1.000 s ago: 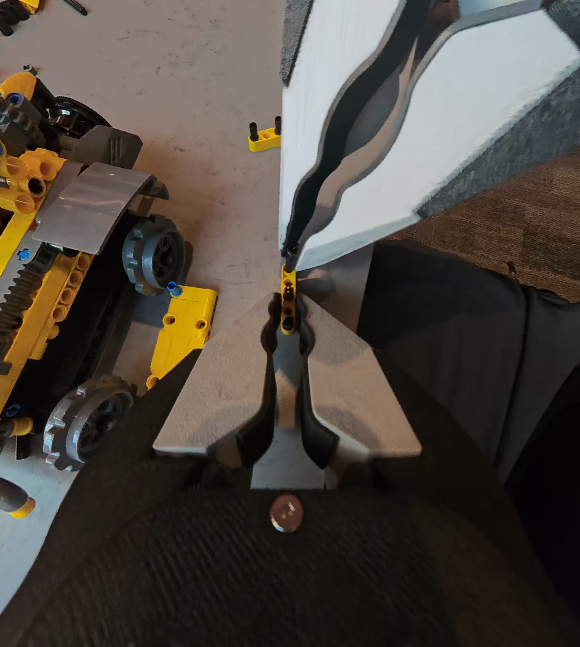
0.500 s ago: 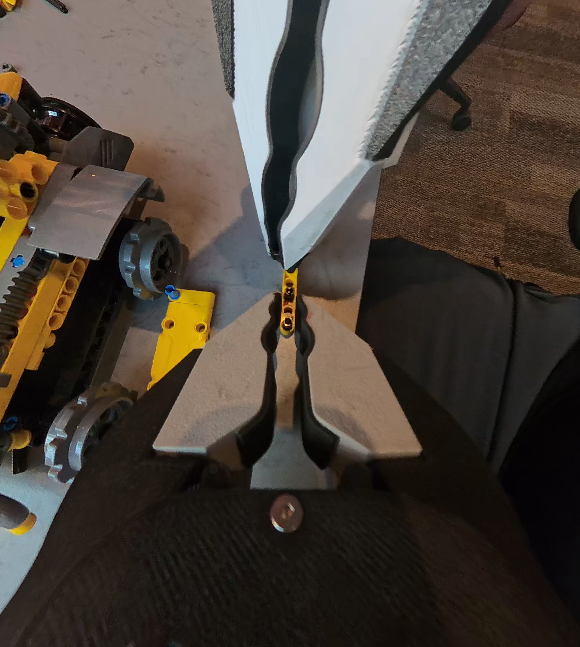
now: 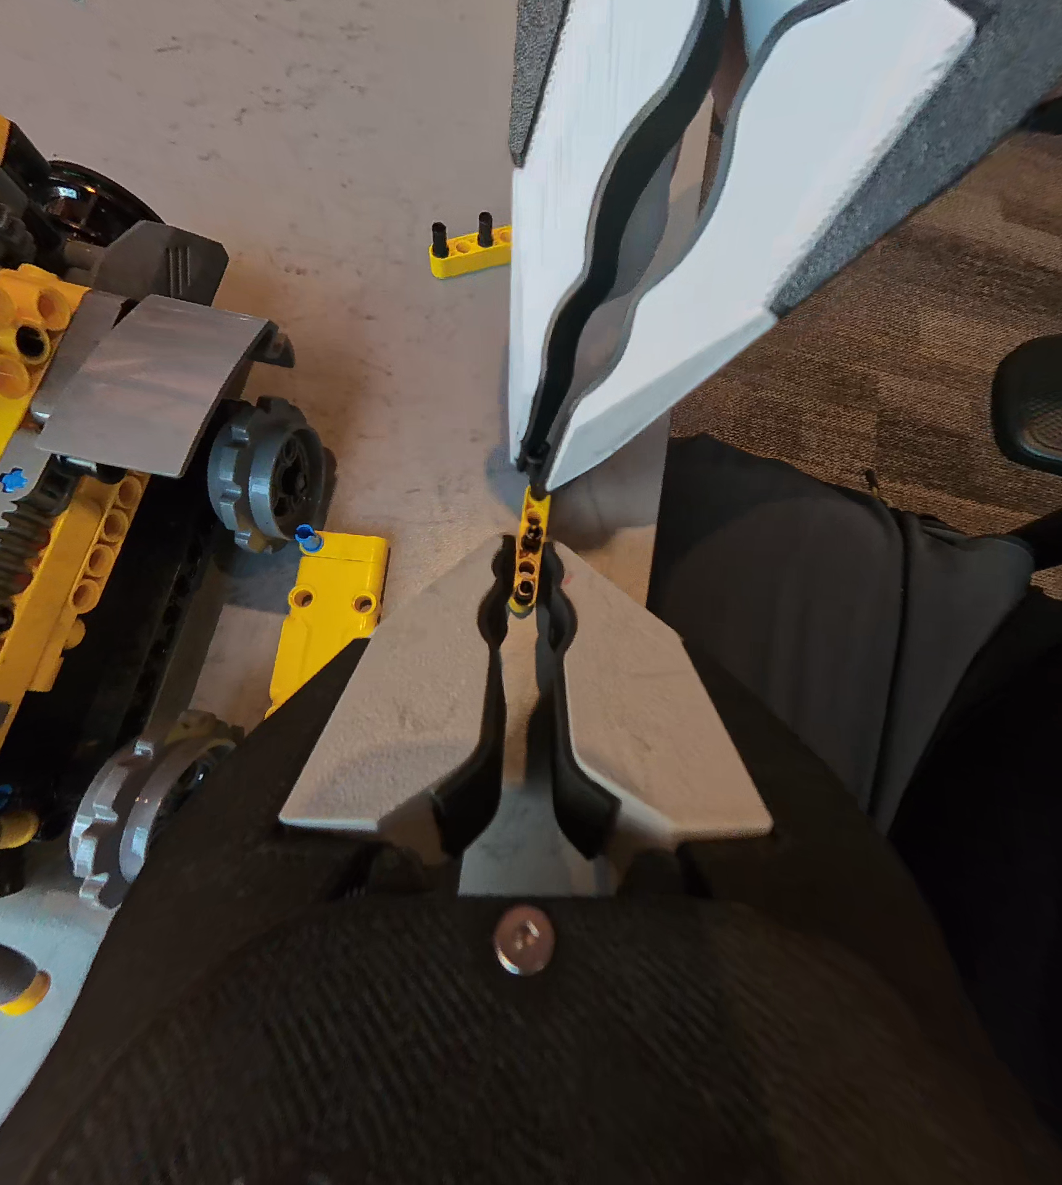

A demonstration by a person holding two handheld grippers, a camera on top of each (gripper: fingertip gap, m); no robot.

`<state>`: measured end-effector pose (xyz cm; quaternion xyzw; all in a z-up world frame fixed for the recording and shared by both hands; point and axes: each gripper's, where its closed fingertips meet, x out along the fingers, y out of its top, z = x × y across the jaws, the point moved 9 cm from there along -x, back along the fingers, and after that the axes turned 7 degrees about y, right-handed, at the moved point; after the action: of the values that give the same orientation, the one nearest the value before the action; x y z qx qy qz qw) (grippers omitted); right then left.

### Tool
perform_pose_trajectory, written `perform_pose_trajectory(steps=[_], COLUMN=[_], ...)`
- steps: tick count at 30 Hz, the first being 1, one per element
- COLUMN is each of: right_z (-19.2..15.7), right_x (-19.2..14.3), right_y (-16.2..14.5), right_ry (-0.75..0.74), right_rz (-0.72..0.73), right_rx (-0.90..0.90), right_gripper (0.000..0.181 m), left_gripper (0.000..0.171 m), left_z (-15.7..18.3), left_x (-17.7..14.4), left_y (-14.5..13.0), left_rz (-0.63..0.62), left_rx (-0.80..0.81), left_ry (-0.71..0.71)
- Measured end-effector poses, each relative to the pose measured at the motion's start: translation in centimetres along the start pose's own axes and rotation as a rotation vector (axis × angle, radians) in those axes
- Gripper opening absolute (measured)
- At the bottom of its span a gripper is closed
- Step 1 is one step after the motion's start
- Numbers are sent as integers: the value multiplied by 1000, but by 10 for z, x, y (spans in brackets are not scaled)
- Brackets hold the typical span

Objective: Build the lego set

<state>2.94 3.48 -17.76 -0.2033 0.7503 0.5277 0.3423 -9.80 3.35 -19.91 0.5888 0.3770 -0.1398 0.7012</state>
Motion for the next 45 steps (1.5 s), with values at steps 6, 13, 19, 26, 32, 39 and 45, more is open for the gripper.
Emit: perform_pose_trajectory(steps=[6,13,19,26,32,39,45], right_z=[-2,-4,-4,-20,-59,-69,-47], right_x=[0,6,-1,-14,-6,-1,-5], right_y=[-8,-4,-3,-22,-29,-55,-63], right_ry=[-14,-57,53,-62,-67,-245,-362], right_rz=[55,-18,97,279,525,590,618], right_rx=[19,-11,73,11,-88,-38,61], right_gripper=[6,6,24,37,48,29,26], left_gripper=[4,5,4,4,4,4,3], left_z=[0,1,-4,-4,-1,-7,-4], left_x=[0,0,-1,-8,-34,-57,-45], left_y=[0,0,-1,-6,-9,-28,-30], left_rz=[1,2,-9,2,115,177,109], left_rx=[6,14,-70,-67,-233,-131,-120], left_ry=[2,14,-123,-148,-379,-101,-123])
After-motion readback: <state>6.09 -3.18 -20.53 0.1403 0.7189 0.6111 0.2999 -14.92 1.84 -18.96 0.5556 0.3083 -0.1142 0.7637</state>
